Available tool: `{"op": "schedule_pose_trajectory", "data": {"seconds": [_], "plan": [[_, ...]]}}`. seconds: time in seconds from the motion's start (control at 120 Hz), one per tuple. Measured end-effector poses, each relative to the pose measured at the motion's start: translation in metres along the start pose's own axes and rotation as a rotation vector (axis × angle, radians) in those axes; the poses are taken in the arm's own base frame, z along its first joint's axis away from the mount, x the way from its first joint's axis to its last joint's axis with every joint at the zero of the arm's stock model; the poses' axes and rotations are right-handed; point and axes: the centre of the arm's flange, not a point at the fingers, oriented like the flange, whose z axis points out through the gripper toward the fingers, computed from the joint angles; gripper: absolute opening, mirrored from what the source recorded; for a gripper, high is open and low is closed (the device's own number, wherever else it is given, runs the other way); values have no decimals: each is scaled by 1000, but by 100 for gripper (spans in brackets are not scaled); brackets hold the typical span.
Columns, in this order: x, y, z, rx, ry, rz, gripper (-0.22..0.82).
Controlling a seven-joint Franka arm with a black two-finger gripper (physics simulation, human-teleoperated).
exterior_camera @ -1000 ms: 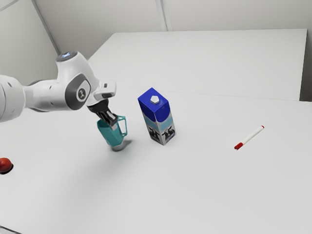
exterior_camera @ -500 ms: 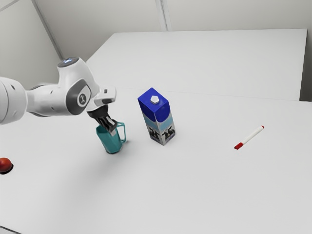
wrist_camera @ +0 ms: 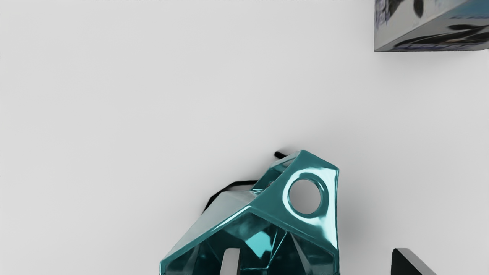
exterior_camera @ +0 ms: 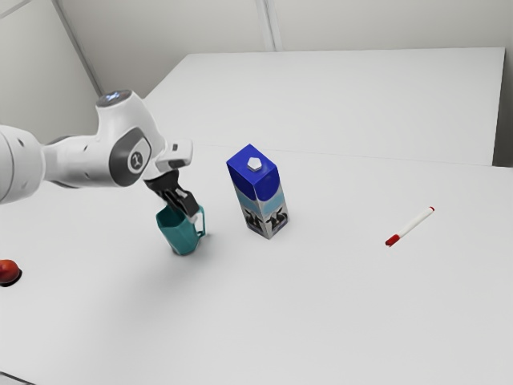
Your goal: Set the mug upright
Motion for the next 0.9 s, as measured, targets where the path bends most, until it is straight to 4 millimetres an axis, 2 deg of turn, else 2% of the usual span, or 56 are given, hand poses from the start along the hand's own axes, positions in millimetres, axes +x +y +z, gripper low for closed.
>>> {"op": "schedule_pose_trajectory", "data": {"seconds": [0.142,0.267,0.375,0.475,0.55,0.692,0.792,0.9], "plan": [[2,0,-11,2,16,7,51],[8,-1,-32,4,26,16,55],[21,-5,-74,32,46,37,57],[18,-8,-101,37,45,36,59],[14,-23,-121,50,45,9,59],[15,-48,-178,97,56,-30,60],[19,-47,-212,121,48,-33,60],[21,-40,-238,134,27,-33,60]]}}
